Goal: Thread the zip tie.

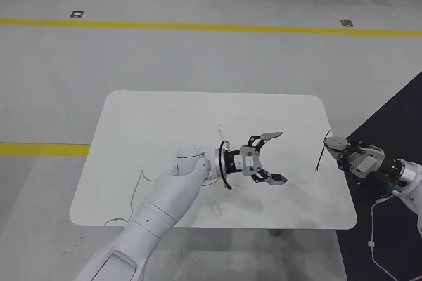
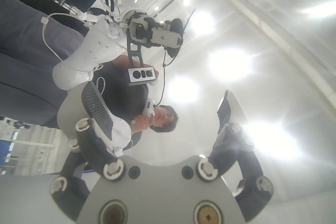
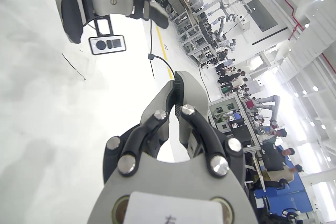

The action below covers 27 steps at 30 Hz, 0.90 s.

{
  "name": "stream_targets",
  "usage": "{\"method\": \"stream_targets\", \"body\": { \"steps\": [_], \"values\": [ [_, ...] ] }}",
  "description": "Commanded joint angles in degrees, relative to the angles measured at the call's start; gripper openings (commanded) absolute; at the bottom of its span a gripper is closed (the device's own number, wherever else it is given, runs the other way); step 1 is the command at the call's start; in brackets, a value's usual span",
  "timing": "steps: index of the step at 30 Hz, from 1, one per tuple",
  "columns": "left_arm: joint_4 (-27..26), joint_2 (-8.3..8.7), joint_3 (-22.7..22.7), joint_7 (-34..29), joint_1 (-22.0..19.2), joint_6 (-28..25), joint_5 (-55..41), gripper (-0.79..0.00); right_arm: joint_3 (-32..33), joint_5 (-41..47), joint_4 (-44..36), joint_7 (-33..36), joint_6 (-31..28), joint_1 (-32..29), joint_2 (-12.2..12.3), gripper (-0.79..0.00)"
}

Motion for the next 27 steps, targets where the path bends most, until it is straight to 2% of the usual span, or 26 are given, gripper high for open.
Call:
{"method": "stream_targets", "body": {
  "steps": [1, 4, 13, 14, 16, 19, 21, 24, 27],
  "values": [
    [-0.62, -0.36, -0.26, 1.28, 0.59, 2.45, -4.31, 0.000, 0.14, -0.07, -0.06, 0.15, 0.55, -0.18, 0.02, -0.785],
    [-0.17, -0.54, -1.74, 1.14, 0.81, 5.57, -9.83, 0.000, 0.24, -0.18, -0.15, -0.10, 0.33, -0.49, 0.08, -0.785],
    [-0.17, -0.54, -1.74, 1.14, 0.81, 5.57, -9.83, 0.000, 0.24, -0.18, -0.15, -0.10, 0.33, -0.49, 0.08, -0.785],
    [-1.14, -0.51, -1.93, 1.49, 0.98, 4.00, -9.42, 0.000, 0.24, -0.18, -0.15, -0.10, 0.33, -0.49, 0.08, -0.785],
    [-5.89, 0.08, -1.94, 1.96, 0.74, -7.34, 0.01, 0.000, 0.24, -0.18, -0.15, -0.10, 0.33, -0.49, 0.08, -0.785],
    [-8.07, 1.73, -1.85, -0.48, 0.89, -24.67, 18.98, 0.000, 0.24, -0.18, -0.15, -0.10, 0.33, -0.49, 0.08, -0.785],
    [-9.79, 2.86, -1.77, -6.99, 1.23, -36.47, 29.29, 0.000, 0.24, -0.18, -0.15, -0.10, 0.33, -0.49, 0.08, -0.785],
    [-9.65, 4.05, -4.05, -6.23, 2.71, -48.89, 38.11, 0.000, 0.24, -0.18, -0.15, -0.10, 0.33, -0.49, 0.08, -0.785],
    [-11.52, 4.62, -4.82, -2.51, 4.50, -56.40, 44.43, 0.000, 0.24, -0.18, -0.15, -0.10, 0.33, -0.49, 0.08, -0.785]
  ]
}}
